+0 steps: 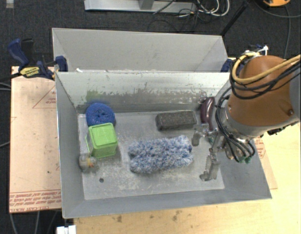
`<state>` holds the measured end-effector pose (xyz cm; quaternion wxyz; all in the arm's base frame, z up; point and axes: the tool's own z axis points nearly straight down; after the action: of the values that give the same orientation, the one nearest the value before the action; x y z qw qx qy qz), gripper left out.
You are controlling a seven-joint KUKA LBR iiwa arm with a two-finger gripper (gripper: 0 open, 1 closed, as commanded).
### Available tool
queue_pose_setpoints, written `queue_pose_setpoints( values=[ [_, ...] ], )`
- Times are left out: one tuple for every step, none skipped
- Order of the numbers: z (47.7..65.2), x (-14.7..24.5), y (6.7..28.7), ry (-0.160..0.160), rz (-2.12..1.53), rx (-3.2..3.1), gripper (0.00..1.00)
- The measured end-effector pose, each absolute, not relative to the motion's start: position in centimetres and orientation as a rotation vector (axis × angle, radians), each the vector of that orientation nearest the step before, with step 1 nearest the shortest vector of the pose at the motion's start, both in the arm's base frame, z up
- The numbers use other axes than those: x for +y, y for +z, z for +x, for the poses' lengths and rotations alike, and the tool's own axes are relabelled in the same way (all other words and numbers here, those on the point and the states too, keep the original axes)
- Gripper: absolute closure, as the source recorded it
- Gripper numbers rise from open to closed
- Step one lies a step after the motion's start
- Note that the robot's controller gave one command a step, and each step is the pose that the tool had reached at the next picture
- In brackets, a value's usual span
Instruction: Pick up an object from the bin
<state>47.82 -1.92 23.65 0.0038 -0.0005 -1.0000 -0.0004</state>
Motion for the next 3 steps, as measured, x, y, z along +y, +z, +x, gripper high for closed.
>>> queue_pose_setpoints(
  values=[
    [48.0,-1.9,24.0,-0.001,-0.001,-3.142,0.00],
    [49.2,-0.9,19.2,0.000,0.139,-3.144,0.00],
    [50.5,2.9,13.8,-0.001,0.436,-3.115,0.00]
  ],
)
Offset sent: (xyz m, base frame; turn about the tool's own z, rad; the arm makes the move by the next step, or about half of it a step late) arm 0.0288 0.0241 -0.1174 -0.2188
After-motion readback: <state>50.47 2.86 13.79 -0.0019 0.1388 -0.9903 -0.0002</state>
